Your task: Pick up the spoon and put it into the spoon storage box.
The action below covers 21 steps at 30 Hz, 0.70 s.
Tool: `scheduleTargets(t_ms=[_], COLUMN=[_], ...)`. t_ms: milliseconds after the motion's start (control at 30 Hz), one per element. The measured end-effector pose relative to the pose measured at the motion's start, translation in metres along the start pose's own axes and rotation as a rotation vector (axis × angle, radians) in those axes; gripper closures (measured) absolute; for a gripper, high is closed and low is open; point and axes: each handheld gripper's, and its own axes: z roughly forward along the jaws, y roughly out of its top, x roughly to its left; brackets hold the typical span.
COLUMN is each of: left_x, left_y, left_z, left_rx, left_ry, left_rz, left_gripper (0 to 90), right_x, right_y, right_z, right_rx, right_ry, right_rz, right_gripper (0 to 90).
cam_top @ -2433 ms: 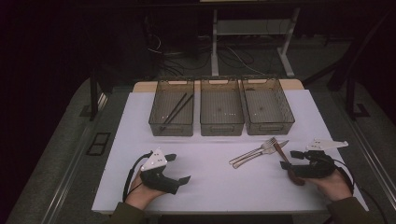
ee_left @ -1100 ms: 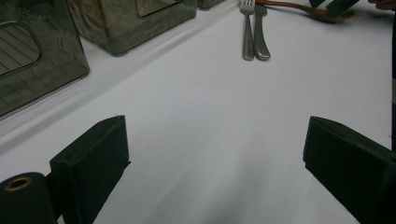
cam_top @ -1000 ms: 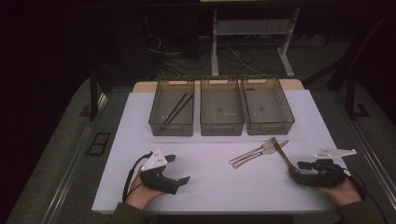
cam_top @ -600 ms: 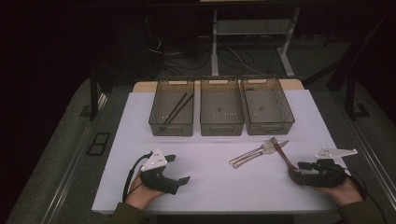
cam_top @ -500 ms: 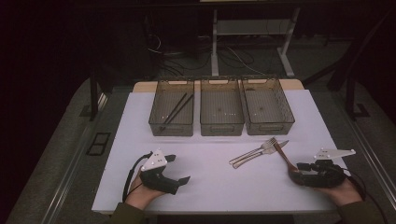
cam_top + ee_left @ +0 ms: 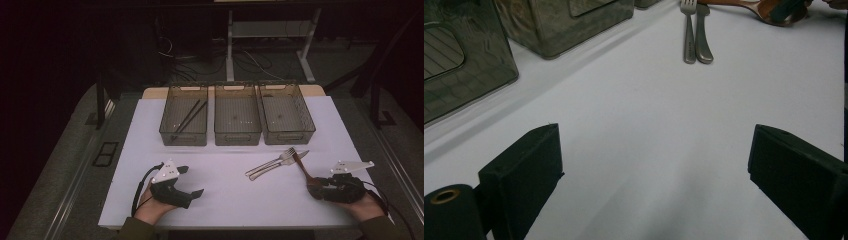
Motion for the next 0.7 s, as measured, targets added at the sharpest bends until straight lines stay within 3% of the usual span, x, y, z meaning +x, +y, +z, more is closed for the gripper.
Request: scheduleTargets(t_ms=[400,700], left_x=[-0.0004,0.0], left_y=[0.0,-0.0003], left_z=[0.0012,0.0016], left_rx=[0.005,0.008], left_ry=[-0.002,-0.005], left_rz=[0.007,0.005], left_gripper=[6.3,6.3], right_x=[0.0021,-0.0033], right_y=[0.0039,0.0048], right_z=[0.0017,-0.0015], right_rx=[0.012,-0.007], right_ry=[-0.005,-0.06], right_rz=[0.052,0.111], right_gripper=[70.1,78.5])
